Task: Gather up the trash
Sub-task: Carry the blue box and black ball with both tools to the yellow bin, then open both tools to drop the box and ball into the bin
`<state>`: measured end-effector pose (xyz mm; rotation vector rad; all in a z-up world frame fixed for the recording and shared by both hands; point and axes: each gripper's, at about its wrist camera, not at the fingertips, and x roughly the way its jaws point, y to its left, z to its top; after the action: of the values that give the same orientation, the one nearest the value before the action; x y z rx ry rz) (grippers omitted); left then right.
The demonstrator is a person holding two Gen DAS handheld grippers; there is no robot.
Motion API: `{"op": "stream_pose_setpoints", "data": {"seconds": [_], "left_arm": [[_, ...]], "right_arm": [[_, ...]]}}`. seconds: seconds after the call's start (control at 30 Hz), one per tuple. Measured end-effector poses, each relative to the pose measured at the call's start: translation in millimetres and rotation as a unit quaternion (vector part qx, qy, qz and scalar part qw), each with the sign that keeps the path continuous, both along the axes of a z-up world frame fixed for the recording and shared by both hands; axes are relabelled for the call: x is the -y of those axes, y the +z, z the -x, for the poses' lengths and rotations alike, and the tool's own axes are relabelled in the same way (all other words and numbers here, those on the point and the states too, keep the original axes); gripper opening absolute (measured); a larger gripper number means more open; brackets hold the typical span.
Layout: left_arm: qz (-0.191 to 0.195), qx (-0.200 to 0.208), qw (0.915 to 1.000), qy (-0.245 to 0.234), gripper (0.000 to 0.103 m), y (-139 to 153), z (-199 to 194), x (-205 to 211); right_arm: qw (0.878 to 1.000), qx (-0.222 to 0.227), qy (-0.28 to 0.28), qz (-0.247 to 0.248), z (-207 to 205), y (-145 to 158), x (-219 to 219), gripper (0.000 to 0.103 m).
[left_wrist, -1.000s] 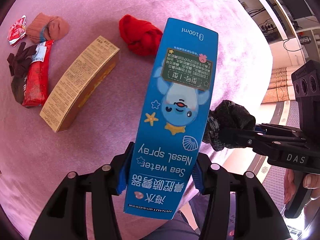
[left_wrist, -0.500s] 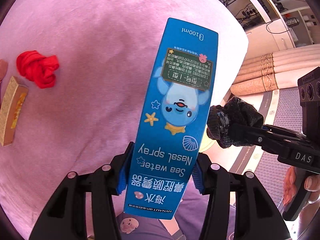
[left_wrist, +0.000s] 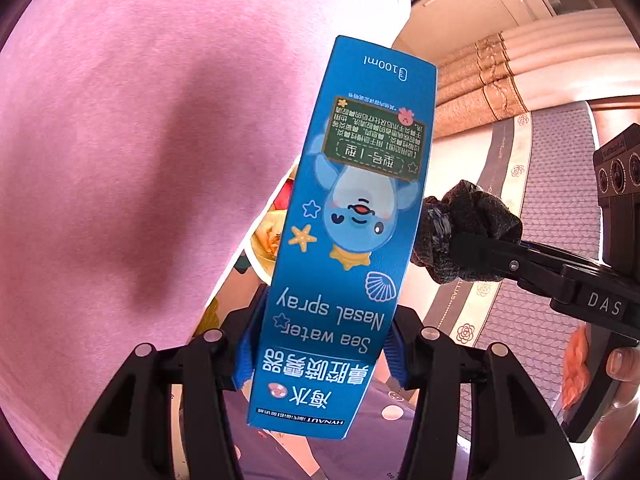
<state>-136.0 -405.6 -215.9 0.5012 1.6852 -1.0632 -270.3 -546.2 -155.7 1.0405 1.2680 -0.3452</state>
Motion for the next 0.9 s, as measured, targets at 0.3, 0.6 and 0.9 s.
{"op": "stream_pose_setpoints", "data": {"seconds": [0.3, 0.6, 0.9], "left_arm": [[-0.024, 0.005, 0.9986, -0.047, 0.078, -22, 48, 52], [-0.033, 0.01, 0.998, -0.054, 0.078, -23, 52, 54], [-0.019, 0.023, 0.9992, -0.026, 0.078, -9, 32, 28]], "right_arm": [[0.997, -0.025, -0.069, -0.008, 54, -17, 37, 0.053], [0.997, -0.025, -0.074, -0.017, 64, -19, 44, 0.053], [0.999, -0.014, -0.035, -0.012, 26, -7, 28, 0.053]]}}
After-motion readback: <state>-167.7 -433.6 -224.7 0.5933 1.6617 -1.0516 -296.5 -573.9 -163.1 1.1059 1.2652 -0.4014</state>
